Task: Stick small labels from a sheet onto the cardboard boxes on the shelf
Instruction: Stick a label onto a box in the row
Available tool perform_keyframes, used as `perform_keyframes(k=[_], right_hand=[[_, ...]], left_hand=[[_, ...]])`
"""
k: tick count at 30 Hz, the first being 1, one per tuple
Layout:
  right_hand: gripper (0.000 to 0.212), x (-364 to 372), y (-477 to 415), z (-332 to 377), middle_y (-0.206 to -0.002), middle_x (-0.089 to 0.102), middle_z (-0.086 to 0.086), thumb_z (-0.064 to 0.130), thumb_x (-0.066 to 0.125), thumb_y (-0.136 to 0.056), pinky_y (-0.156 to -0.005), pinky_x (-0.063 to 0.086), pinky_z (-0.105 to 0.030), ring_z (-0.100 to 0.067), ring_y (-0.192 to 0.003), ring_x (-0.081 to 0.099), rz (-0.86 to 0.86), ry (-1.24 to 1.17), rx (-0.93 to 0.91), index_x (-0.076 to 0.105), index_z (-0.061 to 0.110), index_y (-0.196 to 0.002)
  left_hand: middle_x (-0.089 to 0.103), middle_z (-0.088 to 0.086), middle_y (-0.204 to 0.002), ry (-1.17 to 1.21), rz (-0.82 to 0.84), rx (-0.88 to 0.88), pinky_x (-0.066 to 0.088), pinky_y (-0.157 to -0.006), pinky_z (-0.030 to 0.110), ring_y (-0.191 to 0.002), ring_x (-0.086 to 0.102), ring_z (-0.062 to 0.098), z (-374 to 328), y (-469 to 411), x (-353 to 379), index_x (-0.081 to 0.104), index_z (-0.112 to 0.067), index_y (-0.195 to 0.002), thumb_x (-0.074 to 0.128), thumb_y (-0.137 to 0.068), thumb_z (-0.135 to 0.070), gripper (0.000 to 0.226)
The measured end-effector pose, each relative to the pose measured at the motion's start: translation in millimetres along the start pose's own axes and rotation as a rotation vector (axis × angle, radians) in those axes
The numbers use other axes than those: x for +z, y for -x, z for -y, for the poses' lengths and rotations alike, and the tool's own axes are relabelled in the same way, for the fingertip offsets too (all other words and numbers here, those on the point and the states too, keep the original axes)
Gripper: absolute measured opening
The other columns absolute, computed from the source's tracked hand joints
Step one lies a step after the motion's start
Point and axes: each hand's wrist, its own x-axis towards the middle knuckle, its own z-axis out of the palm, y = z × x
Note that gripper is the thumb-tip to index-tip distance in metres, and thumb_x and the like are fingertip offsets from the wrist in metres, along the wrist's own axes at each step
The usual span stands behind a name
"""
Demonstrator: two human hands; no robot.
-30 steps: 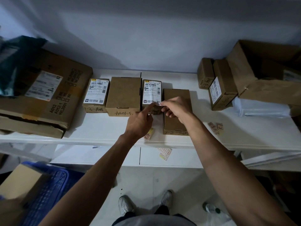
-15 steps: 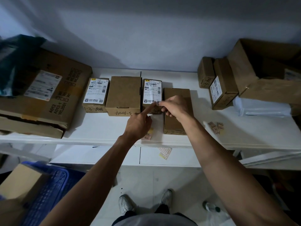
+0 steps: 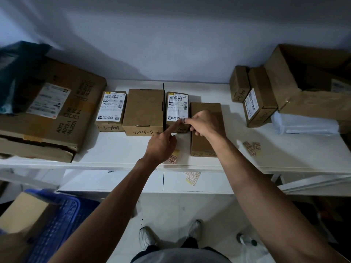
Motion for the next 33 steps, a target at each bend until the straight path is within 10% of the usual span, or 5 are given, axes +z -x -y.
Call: perform_keyframes(k=[8,14,21,33], right_hand=[[0.03,-2.1,-1.5,-3.2,-0.067,0.072,-0.001,0.041,0.076,-0.088,-0.036,0.037,-0.016,-0.007,-0.039,0.055,0.015,-0.015,0.011,0.069,0.016,-0.074],[0.037,-5.6,1.9,-12.8,-0.067,0.07,-0.002,0.036,0.059,-0.098,-0.034,0.035,-0.015,-0.008,-0.037,0.053,-0.05,-0.194,0.051,0.066,0.004,-0.116],[0.014,-2.3,19.8,-29.0,-0.06,0.07,0.003,0.03,0.06,-0.096,-0.042,0.037,-0.021,-0.008,-0.038,0.051,0.016,-0.297,-0.057,0.067,0.018,-0.097],[0.012,9.8,55.6,-28.4,-0.07,0.073,-0.002,0.029,0.06,-0.096,-0.055,0.05,-0.032,-0.01,-0.047,0.056,0.106,-0.21,-0.214,0.067,0.022,-0.088]], left_hand=[[0.066,0.014,-0.075,0.01,0.02,-0.022,0.057,-0.055,0.043,-0.059,0.06,0.03,-1.1,0.8,-3.2,0.019,-0.052,-0.151,0.046,-0.096,-0.015,0.073],[0.066,0.01,-0.068,-0.043,-0.068,0.018,0.051,-0.048,0.034,-0.048,0.056,0.026,-11.9,6.4,-12.3,0.026,-0.037,-0.155,0.047,-0.099,-0.013,0.065],[0.07,-0.001,-0.091,-0.131,-0.185,0.037,0.058,-0.06,0.038,-0.07,0.068,0.024,-0.6,36.8,-8.3,0.06,-0.021,-0.125,0.066,-0.09,-0.029,0.037],[0.06,0.007,-0.118,-0.201,-0.097,0.104,0.051,-0.086,0.04,-0.102,0.059,0.026,16.6,58.5,2.0,0.069,-0.014,-0.119,0.061,-0.082,-0.056,0.057]])
